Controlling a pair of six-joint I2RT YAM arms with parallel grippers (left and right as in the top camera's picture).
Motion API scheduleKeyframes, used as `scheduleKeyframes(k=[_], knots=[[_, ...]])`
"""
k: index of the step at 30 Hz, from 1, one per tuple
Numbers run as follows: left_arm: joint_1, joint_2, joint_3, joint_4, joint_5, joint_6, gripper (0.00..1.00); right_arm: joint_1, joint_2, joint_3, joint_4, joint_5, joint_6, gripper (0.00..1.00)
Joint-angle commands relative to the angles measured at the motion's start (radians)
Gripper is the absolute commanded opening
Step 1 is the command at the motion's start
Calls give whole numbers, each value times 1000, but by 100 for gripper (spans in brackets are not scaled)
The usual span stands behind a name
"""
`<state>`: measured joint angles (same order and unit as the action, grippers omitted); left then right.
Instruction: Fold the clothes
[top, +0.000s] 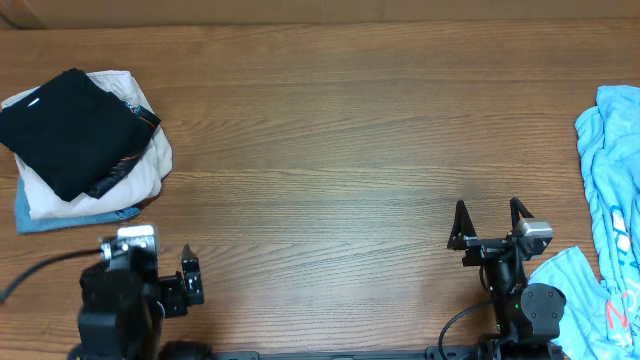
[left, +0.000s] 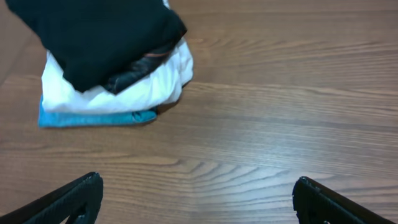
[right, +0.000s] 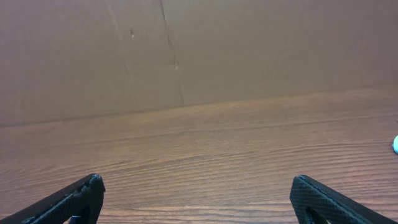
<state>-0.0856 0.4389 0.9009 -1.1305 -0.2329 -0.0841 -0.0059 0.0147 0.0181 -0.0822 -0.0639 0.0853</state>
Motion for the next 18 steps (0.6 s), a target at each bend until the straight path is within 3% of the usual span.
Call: scheduleKeyframes(k=[1, 8, 11, 18], knots=[[-6, -94, -116, 103, -38, -36, 100, -3, -12, -10, 5, -5, -4, 100], [-6, -282, -417, 392, 17, -35, 100, -3, -12, -10, 5, -5, -4, 100], [-5, -379, -582, 599, 58, -36, 100, -3, -12, -10, 5, -5, -4, 100], [-5, -436, -789, 961, 76, -35, 100, -3, -12, -10, 5, -5, -4, 100]])
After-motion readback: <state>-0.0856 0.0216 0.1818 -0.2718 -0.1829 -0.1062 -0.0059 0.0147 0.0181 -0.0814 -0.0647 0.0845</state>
